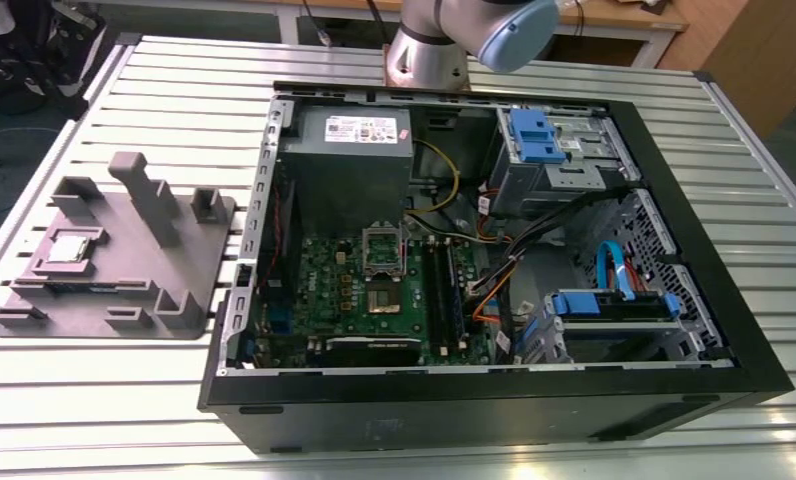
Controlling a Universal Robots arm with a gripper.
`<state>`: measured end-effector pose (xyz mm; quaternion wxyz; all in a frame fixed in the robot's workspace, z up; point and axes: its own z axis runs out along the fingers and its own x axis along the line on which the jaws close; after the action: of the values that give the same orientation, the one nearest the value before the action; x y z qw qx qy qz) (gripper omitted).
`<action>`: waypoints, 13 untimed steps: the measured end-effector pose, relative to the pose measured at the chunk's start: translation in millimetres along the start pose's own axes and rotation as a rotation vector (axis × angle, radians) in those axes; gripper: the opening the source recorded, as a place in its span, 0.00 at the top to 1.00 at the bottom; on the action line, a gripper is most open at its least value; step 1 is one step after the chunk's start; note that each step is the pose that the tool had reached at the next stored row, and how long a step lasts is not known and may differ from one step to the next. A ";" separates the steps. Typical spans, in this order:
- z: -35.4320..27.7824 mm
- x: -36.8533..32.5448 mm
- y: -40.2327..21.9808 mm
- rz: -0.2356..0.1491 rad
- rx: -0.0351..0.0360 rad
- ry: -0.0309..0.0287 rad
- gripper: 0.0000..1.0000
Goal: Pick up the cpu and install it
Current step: 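Reach for the cpu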
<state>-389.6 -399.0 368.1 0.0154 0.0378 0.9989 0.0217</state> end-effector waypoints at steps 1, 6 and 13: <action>1.0 1.6 -0.2 0.000 0.0002 0.0003 0.89; 7.0 11.3 -1.1 0.000 0.0000 0.0001 0.89; 14.2 21.1 -2.2 0.000 0.0000 0.0000 0.89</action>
<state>-410.3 -399.0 353.2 0.0154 0.0378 0.9989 0.0217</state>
